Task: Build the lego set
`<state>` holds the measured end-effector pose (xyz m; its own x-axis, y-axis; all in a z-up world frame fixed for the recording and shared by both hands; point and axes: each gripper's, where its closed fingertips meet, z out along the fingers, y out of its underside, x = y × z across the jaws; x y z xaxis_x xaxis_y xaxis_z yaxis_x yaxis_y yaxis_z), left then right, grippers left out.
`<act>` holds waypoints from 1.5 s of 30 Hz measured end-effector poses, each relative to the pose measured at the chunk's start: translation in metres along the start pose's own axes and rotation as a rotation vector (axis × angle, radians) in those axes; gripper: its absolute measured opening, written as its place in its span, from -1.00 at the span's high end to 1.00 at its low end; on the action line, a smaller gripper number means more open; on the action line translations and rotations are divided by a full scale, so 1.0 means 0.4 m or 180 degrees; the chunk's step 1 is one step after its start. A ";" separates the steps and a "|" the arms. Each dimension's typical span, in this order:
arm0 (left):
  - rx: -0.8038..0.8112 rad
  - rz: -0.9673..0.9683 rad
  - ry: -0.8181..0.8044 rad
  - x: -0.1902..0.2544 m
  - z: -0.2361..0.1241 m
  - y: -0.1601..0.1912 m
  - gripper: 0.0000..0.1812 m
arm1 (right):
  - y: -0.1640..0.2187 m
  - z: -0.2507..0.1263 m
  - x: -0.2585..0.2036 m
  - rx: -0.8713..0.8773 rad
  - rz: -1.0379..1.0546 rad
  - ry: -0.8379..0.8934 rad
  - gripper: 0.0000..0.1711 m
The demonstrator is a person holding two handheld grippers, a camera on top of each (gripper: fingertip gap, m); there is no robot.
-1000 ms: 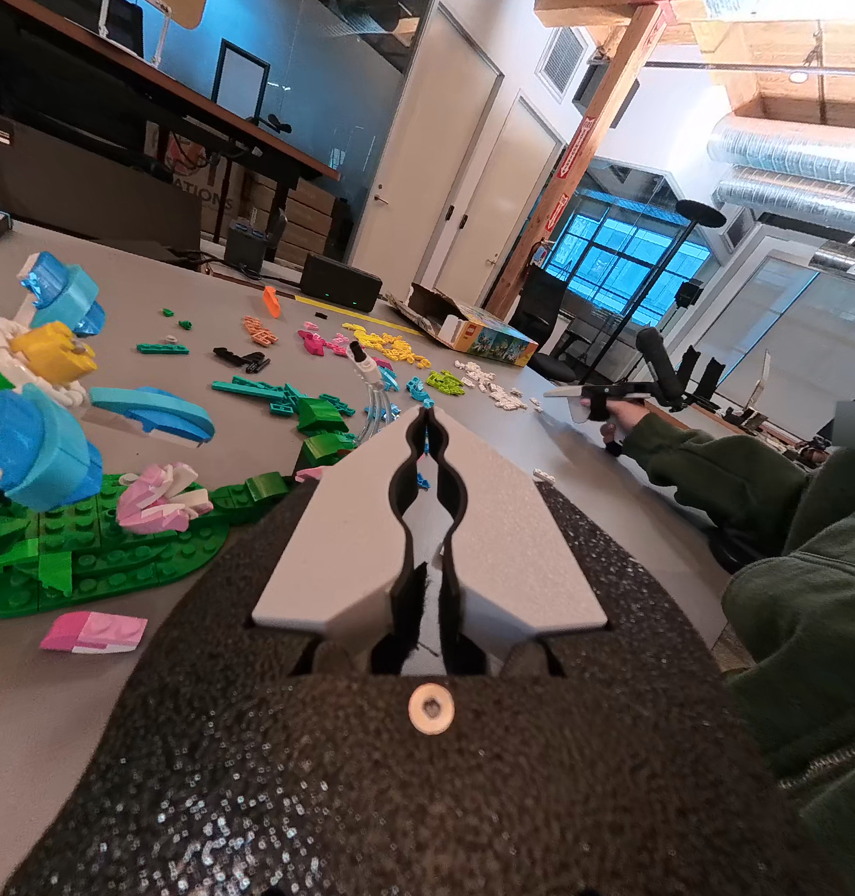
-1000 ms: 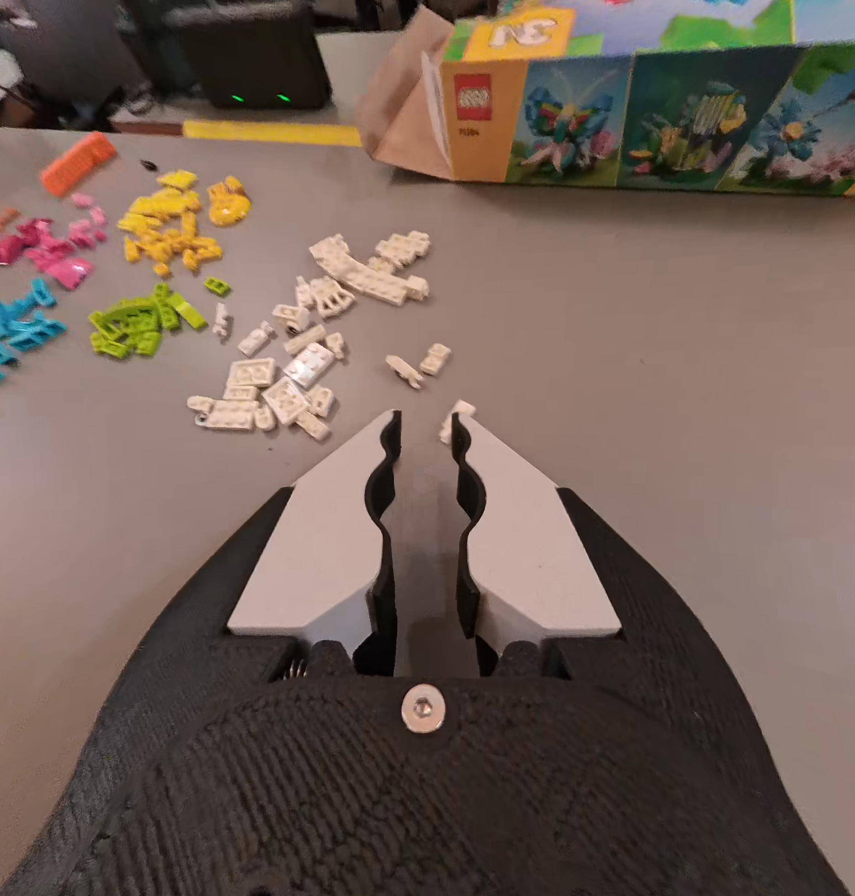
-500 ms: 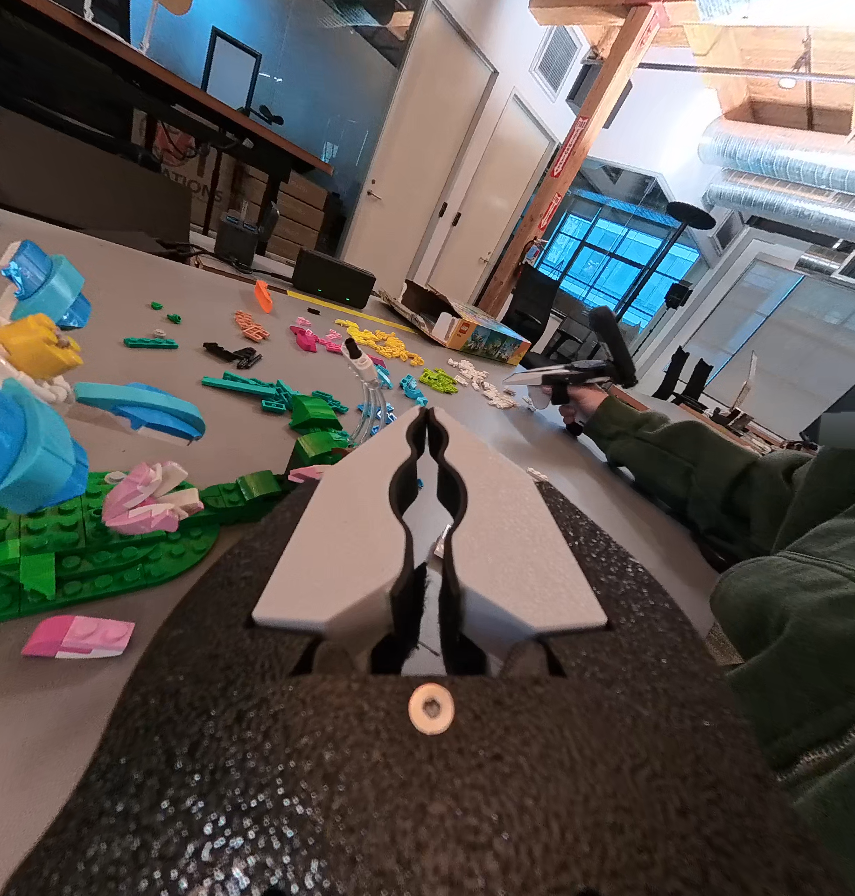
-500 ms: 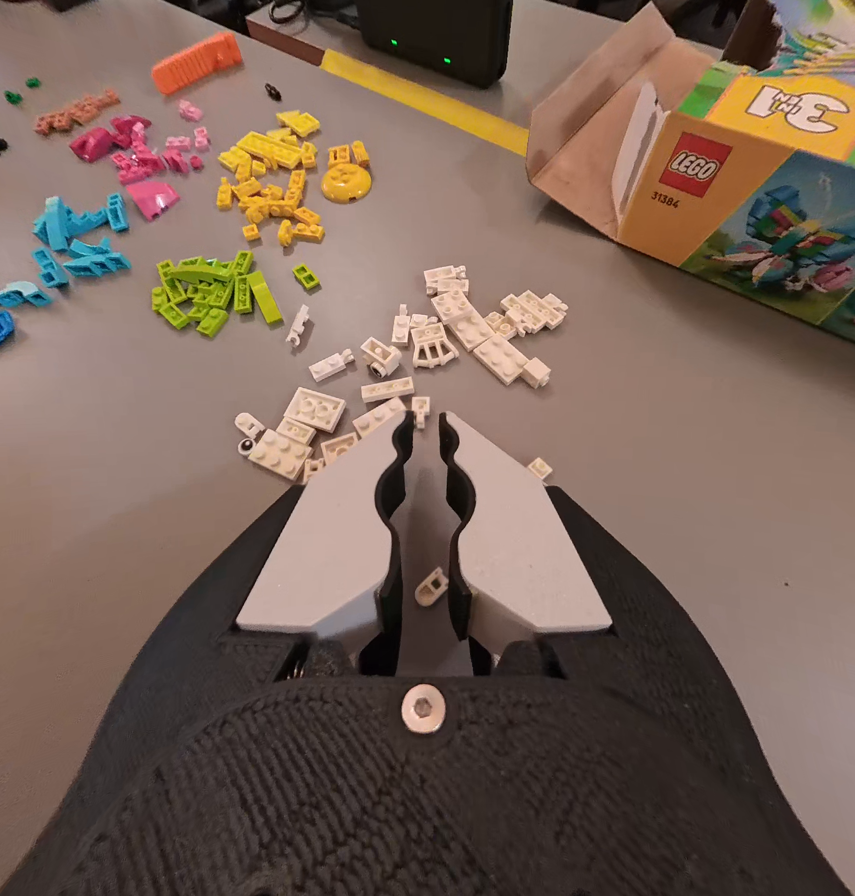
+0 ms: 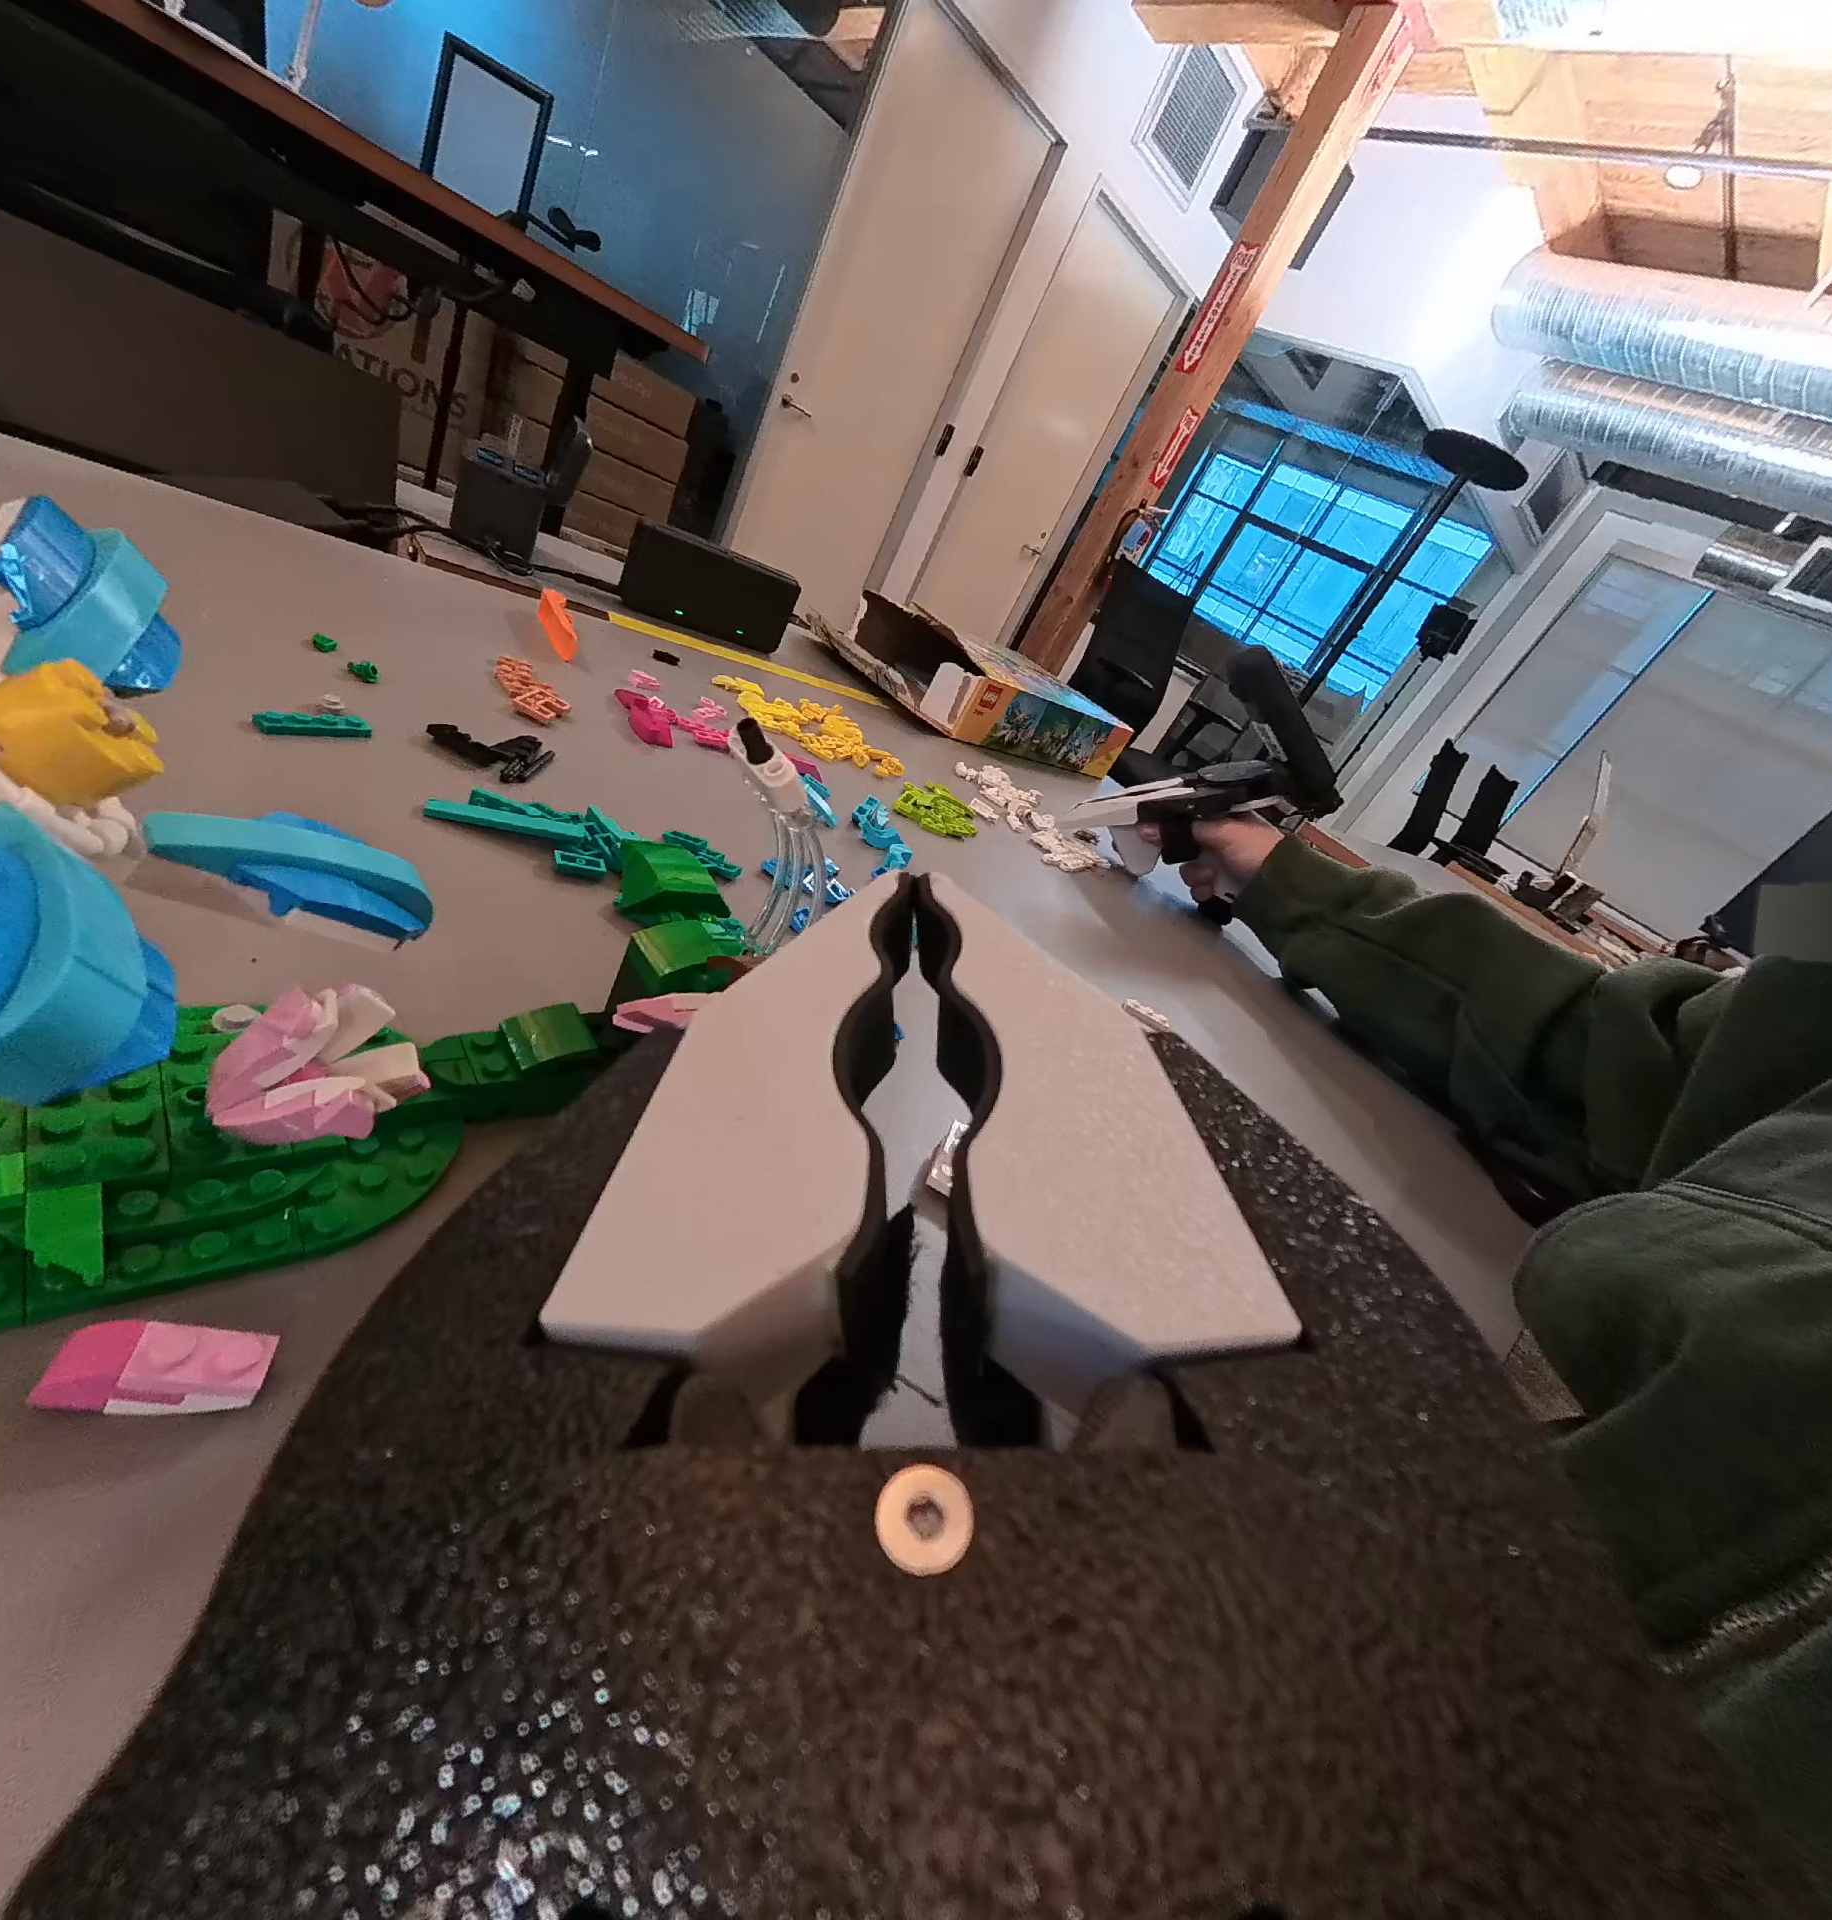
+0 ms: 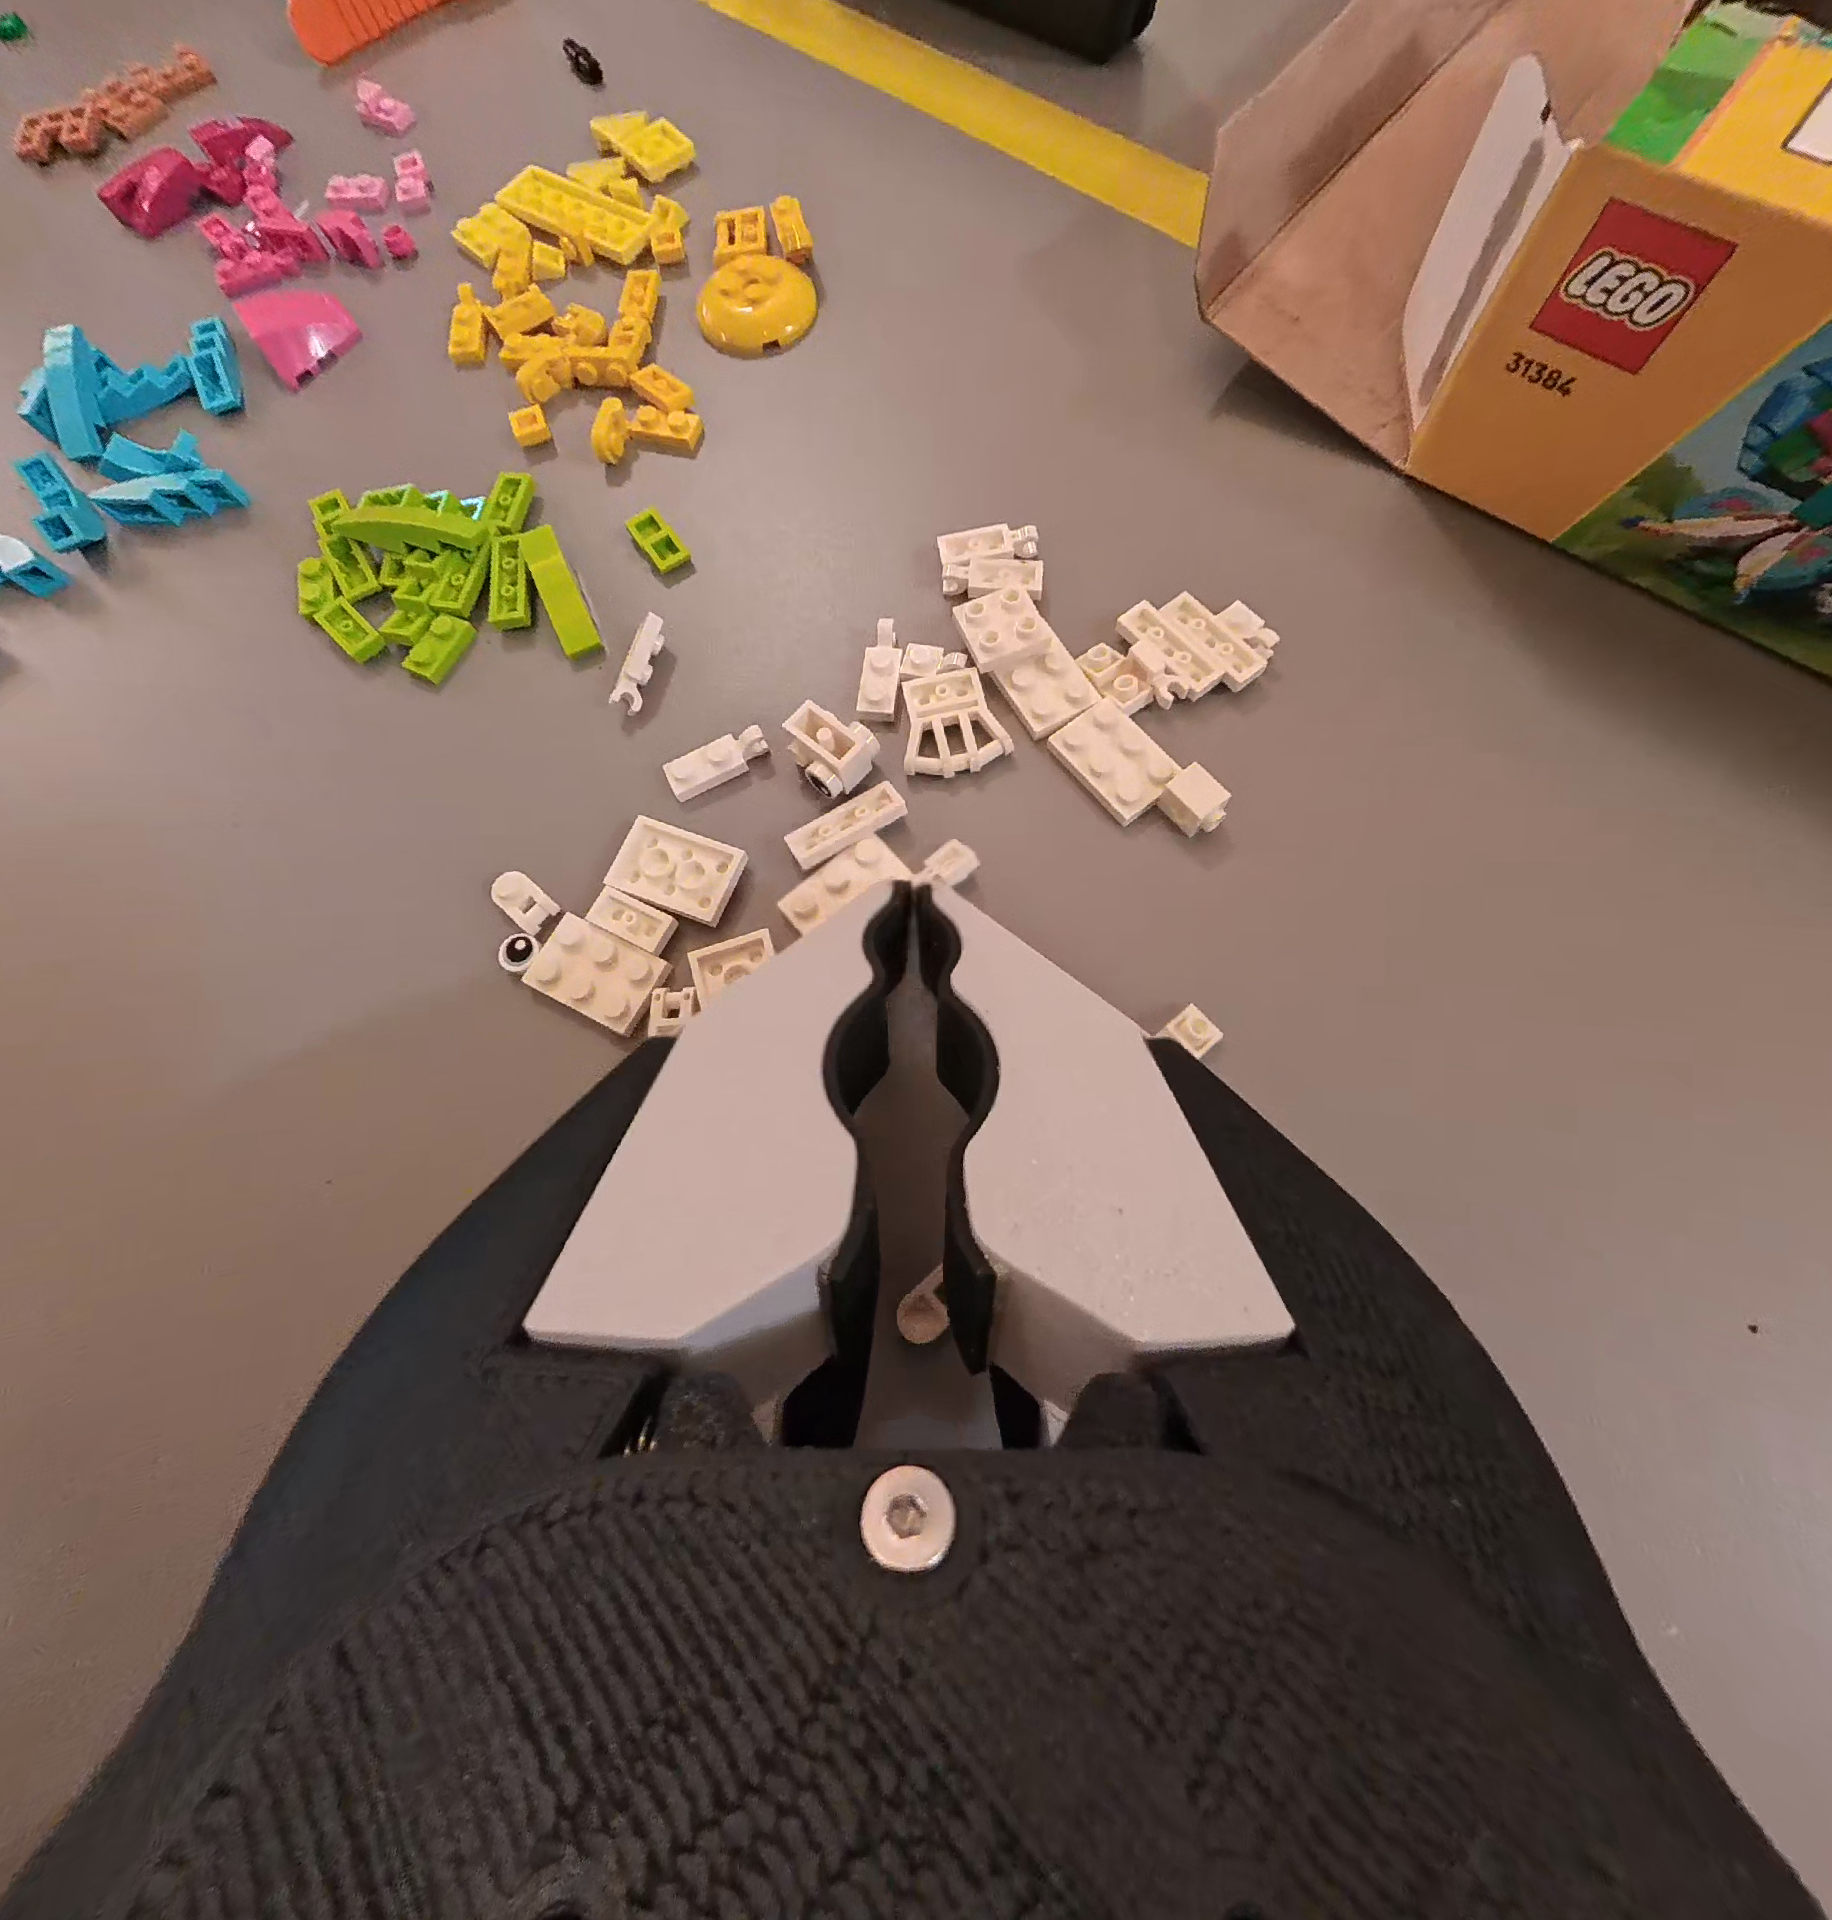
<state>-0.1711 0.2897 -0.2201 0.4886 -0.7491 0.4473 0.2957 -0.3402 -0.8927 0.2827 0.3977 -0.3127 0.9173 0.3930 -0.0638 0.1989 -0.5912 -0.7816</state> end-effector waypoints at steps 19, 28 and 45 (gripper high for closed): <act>-0.0014 0.0016 0.0007 0.002 0.002 0.002 1.00 | -0.023 -0.014 0.015 0.0242 0.0337 0.0152 0.85; -0.0028 -0.0011 0.0011 0.000 0.003 0.003 1.00 | -0.006 0.001 0.017 0.0046 0.0239 0.0262 0.91; -0.0040 -0.0018 0.0014 -0.001 0.002 0.003 1.00 | -0.063 -0.127 -0.452 -0.0154 0.1161 -0.2695 0.98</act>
<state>-0.1701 0.2901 -0.2213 0.4834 -0.7496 0.4521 0.2882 -0.3514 -0.8908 0.1295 0.3059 -0.2499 0.3715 0.5494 -0.7484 -0.0210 -0.8009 -0.5984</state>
